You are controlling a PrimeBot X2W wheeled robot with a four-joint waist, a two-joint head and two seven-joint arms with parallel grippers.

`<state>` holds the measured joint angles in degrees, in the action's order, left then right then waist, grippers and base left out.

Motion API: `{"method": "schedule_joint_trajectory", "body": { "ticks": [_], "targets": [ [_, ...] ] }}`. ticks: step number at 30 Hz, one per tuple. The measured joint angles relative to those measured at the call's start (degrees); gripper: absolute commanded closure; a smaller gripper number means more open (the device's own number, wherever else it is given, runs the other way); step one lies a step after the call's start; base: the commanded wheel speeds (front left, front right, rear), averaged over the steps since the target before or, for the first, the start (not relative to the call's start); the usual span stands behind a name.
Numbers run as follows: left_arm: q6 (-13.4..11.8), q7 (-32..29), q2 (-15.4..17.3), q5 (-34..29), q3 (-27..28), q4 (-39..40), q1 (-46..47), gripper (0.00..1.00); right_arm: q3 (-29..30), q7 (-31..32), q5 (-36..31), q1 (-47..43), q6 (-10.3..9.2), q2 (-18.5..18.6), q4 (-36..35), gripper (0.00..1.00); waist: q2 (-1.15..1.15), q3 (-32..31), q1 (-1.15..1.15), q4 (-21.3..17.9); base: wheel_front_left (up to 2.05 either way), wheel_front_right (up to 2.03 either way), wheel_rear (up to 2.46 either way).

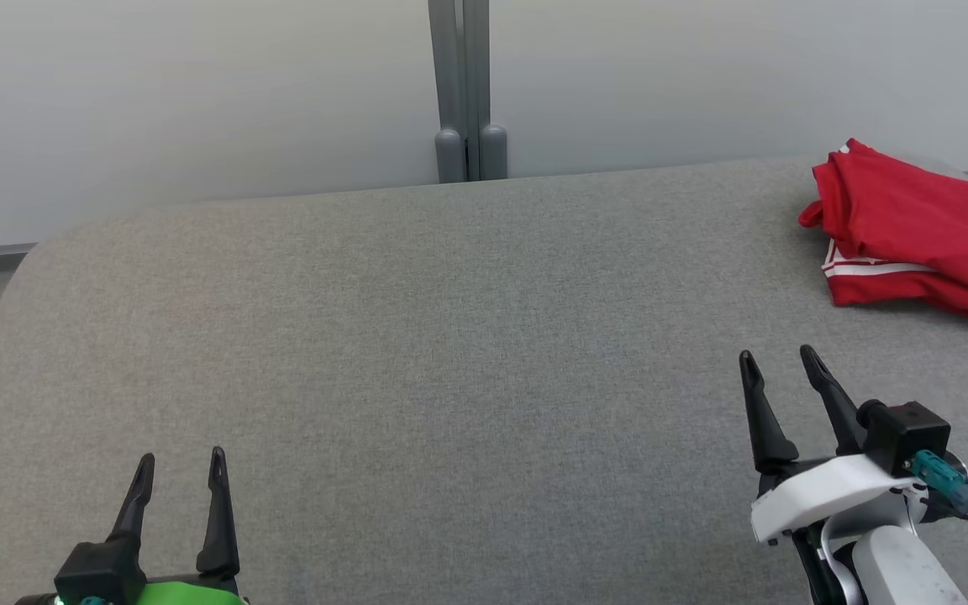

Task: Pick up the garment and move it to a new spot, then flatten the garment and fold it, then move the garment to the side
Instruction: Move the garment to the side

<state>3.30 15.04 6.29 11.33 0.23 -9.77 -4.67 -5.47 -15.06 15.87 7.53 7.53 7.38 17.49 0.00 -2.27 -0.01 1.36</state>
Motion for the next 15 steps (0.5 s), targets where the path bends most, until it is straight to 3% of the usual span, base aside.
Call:
{"method": "schedule_joint_trajectory", "body": {
  "ticks": [15],
  "targets": [
    [0.47, -0.05, 1.32, 1.67, 0.09, -1.07, 0.25, 0.00, 3.26, 0.01, -2.93, -6.20, 0.00, -2.20, -5.94, 0.00, 0.00, -2.26, 0.00, 0.30, 0.00, 0.00, 0.00]
  ]
}}
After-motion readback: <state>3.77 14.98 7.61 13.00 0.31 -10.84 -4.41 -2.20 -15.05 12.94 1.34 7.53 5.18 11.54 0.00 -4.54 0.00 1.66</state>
